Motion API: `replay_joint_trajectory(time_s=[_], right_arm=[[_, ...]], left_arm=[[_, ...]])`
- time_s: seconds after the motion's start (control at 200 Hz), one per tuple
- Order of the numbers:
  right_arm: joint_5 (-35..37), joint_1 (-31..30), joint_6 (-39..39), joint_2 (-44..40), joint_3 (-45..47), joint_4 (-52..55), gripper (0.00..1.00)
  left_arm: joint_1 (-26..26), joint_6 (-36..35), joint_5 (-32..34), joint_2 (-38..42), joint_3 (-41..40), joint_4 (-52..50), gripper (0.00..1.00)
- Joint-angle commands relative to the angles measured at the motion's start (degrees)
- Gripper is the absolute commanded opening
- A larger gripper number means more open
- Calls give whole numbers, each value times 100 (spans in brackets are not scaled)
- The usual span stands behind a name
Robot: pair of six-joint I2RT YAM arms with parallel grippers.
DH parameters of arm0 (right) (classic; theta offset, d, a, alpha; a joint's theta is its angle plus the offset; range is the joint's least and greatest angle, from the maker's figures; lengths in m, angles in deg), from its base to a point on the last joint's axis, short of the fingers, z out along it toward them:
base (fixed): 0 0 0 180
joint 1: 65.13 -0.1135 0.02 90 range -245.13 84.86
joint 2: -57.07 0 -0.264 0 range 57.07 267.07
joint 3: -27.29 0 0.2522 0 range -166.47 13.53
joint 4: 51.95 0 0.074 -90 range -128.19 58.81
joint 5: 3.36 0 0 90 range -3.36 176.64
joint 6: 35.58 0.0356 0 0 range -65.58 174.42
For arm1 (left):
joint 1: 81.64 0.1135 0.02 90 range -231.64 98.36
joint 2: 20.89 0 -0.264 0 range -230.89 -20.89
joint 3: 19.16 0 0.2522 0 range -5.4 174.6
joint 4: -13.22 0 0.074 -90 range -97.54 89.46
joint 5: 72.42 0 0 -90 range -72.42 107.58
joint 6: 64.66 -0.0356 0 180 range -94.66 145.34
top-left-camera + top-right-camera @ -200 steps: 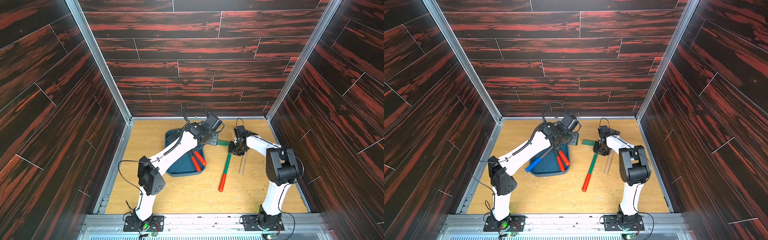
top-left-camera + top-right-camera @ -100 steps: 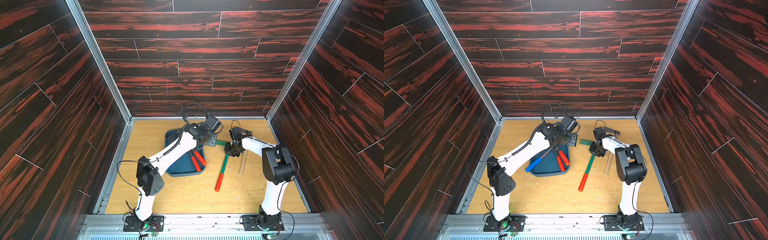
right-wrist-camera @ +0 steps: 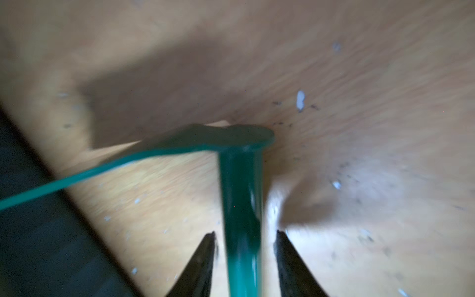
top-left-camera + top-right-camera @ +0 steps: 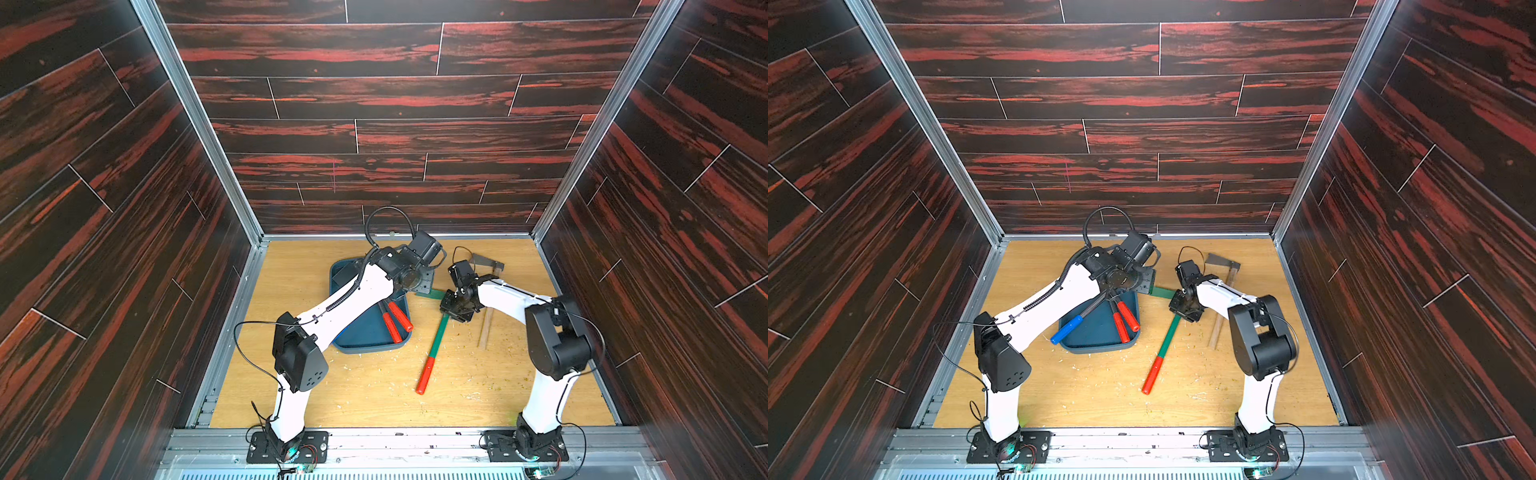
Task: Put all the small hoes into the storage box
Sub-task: Move the hoe to the center of the board, then pick up the hoe from the center of the board.
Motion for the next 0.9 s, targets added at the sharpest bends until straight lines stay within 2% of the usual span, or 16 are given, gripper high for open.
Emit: replay_joint_trajectory(time_s=[0.0, 0.165, 0.386, 0.461, 0.631, 0.897], right_arm=[[379, 9, 1, -734, -14, 257, 46], [855, 241, -126, -1709, -42, 669, 48], [647, 1395, -391, -2715, 359, 881, 47], [708, 1664, -565, -2895, 393, 996, 46], [414, 2200, -761, -3233, 659, 944, 46], [18, 2395, -833, -3350, 921, 702, 45]], left_arm=[[7, -119, -6, 161, -55, -116, 62], [-151, -228, -18, -245, 358, -345, 62], [-407, -258, -299, -1137, 1154, -727, 59], [-444, -207, -524, -1473, 1407, -861, 57], [-608, -209, -449, -2219, 2207, -1409, 56], [-677, -202, -439, -3056, 3053, -1772, 55]])
